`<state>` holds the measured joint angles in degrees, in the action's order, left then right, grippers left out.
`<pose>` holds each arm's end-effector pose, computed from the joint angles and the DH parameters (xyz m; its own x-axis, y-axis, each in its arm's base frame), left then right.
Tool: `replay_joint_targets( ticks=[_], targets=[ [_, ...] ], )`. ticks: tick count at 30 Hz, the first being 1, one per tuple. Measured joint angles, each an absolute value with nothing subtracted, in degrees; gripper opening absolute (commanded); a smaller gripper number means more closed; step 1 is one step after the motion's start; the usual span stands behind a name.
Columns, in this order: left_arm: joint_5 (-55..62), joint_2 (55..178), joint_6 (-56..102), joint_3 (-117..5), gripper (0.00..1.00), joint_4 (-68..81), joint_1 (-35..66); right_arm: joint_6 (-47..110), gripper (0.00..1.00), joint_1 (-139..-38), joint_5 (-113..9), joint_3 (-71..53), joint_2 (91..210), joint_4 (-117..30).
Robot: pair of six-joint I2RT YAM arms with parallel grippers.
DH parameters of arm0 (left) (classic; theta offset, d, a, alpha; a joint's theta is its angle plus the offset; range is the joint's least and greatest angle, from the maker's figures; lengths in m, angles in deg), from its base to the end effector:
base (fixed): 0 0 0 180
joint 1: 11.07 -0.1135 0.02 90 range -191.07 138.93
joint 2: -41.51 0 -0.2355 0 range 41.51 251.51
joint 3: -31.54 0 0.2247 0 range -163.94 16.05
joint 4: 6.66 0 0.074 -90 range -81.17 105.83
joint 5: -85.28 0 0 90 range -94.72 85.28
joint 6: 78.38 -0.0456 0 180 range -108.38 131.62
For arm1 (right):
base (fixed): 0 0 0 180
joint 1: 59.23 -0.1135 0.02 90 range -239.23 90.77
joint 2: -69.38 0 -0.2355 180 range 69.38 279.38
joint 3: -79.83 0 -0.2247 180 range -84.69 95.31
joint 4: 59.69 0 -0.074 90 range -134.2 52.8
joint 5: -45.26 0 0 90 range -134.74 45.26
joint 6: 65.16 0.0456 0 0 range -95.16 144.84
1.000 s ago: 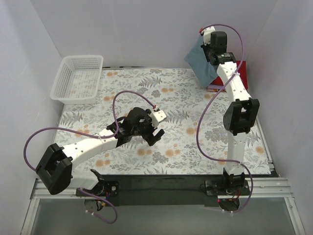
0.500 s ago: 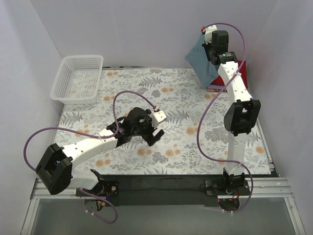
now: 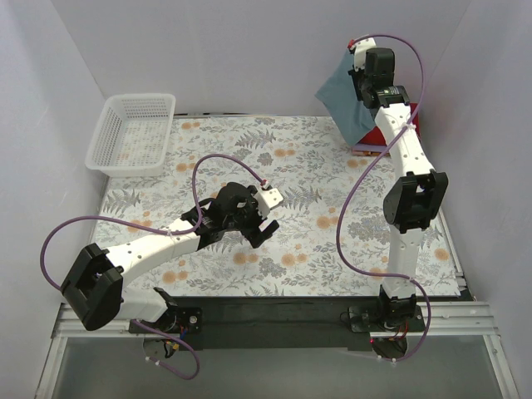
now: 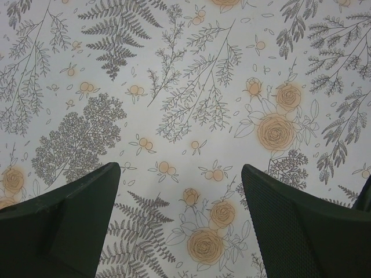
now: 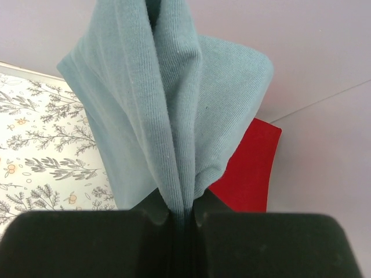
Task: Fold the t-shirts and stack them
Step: Neatly place the folded tshirt to the corner
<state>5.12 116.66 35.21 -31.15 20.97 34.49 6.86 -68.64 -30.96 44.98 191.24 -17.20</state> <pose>0.1835 -0.1983 0.2161 -0.7314 0.1827 -0.6571 0.5481 0.7307 -0.4070 0.4580 0.0649 0.3635 -0.3281 -0.3583 -0.8741 -0.0401 0.9297 -0.3660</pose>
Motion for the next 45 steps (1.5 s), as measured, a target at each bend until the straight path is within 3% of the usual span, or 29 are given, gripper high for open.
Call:
replay_joint_targets(
  ticks=[42,43,45],
  targets=[
    [4.8,121.3,34.7,-34.2,0.86,24.6,34.5,2.4,0.01,-55.7,-36.3,40.2,197.1,-25.6],
    [4.8,121.7,34.7,-34.5,0.86,24.8,34.5,2.6,0.02,-55.2,-36.6,40.0,197.3,-25.6],
    [4.8,122.2,34.5,-34.8,0.86,25.0,34.5,3.1,0.34,-54.0,-37.3,39.7,197.7,-25.7]
  ],
)
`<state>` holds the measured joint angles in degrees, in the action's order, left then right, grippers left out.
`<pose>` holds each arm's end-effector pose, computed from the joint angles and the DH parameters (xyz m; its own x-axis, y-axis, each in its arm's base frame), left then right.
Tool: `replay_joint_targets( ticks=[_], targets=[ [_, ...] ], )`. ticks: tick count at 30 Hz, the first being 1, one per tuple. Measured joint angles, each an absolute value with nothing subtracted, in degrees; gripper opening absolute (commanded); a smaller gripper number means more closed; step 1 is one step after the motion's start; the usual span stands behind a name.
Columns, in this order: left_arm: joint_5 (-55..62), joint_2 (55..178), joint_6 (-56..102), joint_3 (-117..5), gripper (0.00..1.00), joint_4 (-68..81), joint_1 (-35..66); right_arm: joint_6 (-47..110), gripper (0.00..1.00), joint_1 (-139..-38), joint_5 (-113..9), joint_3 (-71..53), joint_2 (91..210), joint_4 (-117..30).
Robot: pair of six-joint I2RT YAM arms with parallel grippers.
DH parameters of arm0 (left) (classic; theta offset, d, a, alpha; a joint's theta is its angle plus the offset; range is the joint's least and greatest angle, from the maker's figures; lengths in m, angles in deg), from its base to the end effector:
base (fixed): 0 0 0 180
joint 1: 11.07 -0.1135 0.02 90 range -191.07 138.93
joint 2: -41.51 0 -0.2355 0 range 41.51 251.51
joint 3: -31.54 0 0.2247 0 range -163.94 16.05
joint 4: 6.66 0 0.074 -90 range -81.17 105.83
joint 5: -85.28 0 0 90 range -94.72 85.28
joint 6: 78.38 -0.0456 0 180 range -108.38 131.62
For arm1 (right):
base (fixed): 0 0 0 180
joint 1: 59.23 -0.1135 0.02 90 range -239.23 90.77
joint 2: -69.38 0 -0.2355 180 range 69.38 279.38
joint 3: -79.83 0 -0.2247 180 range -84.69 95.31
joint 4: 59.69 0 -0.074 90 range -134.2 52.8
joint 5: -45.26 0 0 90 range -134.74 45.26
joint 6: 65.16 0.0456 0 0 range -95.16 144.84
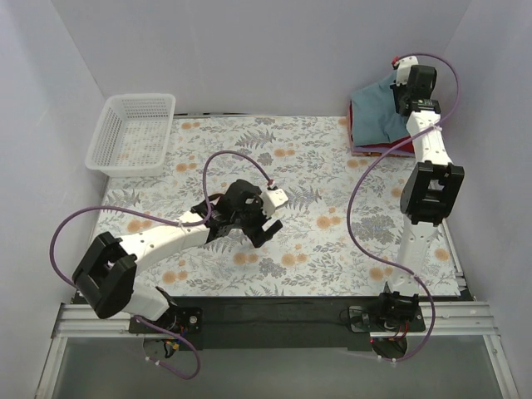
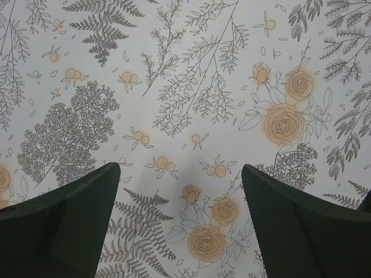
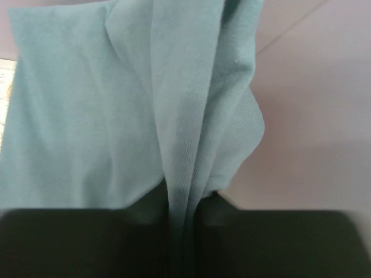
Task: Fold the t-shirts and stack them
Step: Neatly place the folded tshirt to the corner, then reset both grippers
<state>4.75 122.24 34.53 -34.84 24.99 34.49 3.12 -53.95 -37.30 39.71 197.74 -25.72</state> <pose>0.1924 -0.2069 0.2046 -0.7692 0.2360 -0.5938 0.5263 0.7609 -0.3794 0.4939 -0.0516 0.2975 -0.4311 -0.3287 -0.8403 0.0548 0.9200 -0.3880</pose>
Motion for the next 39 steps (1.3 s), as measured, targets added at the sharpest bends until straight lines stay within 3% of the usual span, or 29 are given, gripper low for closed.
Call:
replay_joint_targets(
  ticks=[1,2,3,12,24,32,39],
  targets=[
    [4.7,122.6,34.5,-35.1,0.86,25.3,34.5,3.4,0.74,-53.4,-37.6,39.6,198.0,-25.8],
    [4.7,122.9,34.5,-35.4,0.86,25.4,34.5,3.7,0.91,-53.0,-37.6,39.6,198.3,-26.0],
    [4.6,123.2,34.5,-35.6,0.86,25.6,34.5,3.4,0.98,-52.5,-37.5,39.7,198.7,-26.4],
    [6.8,123.6,39.0,-40.8,0.86,30.6,31.6,1.8,0.98,-49.6,-39.1,41.5,200.1,-27.5],
    [25.9,123.7,55.0,-54.1,0.86,37.8,8.2,1.7,0.98,-51.0,-52.4,37.6,180.2,-17.5],
    [28.1,128.4,55.8,-60.2,0.86,43.3,-7.4,4.3,0.98,-54.6,-60.2,11.9,159.0,-10.4],
    [26.1,127.8,51.2,-48.9,0.86,45.0,-9.0,5.2,0.98,-55.9,-62.6,-17.7,149.3,-7.4]
  ],
)
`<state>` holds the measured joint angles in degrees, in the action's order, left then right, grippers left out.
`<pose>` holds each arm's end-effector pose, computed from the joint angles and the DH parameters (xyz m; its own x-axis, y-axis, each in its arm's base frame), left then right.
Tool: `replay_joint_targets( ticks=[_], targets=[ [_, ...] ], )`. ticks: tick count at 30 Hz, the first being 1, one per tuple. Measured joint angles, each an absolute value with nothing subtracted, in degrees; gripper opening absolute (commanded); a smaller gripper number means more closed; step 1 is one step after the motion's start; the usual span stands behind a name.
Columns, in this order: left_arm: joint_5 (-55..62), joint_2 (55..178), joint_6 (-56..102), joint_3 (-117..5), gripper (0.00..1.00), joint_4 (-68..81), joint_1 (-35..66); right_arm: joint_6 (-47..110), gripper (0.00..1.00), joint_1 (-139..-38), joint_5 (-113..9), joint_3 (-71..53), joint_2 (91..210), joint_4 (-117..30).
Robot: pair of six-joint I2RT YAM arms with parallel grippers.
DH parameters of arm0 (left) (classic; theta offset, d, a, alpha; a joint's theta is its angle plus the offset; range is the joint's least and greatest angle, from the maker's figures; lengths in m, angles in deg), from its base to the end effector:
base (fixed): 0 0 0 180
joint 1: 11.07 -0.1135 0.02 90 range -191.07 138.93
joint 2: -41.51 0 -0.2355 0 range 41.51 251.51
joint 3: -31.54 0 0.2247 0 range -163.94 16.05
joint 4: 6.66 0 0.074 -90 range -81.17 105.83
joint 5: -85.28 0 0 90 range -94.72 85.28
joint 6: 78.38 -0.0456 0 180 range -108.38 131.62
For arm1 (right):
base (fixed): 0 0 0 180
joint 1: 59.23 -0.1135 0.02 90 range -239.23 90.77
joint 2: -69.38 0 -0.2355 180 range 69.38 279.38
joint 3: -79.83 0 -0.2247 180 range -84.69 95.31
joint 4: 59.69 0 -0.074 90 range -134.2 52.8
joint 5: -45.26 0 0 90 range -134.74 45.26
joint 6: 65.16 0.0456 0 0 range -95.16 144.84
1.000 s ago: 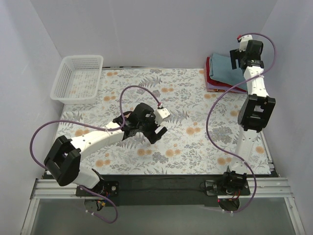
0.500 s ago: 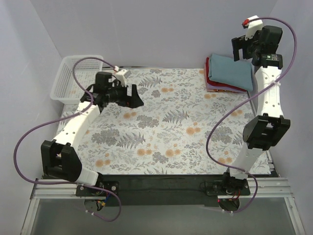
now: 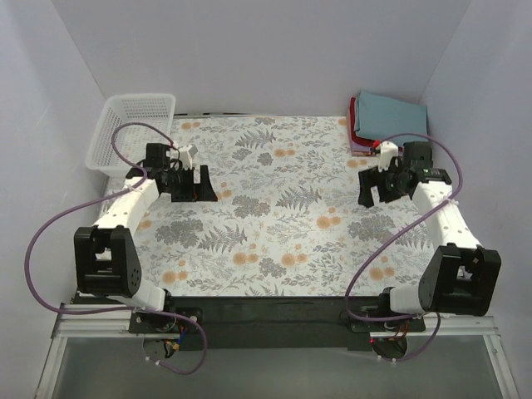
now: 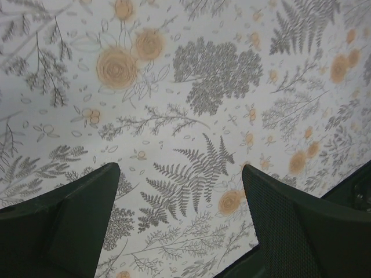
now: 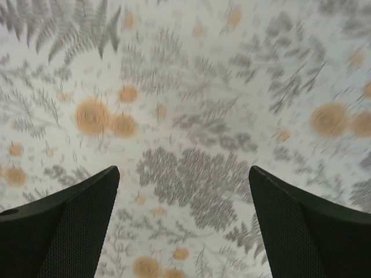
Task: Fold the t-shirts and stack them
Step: Reset both grippers
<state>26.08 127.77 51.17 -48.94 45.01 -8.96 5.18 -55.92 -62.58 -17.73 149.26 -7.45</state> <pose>0.2880 -0.0340 0.2305 -0.8450 -0.5162 -0.1400 -0.2997 0.6738 -0.6754 0.2794 -0.0022 0.2659 -0.6687 -0.2821 -0.6879 -0.3907 0.9205 0.0023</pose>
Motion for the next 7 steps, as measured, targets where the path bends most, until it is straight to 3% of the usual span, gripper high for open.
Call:
replay_joint_targets(
  ticks=[7],
  targets=[
    [24.0,125.6,50.0,-40.2,0.86,45.6,-8.8,5.1,0.98,-56.0,-62.5,-33.0,138.6,-7.0]
  ],
)
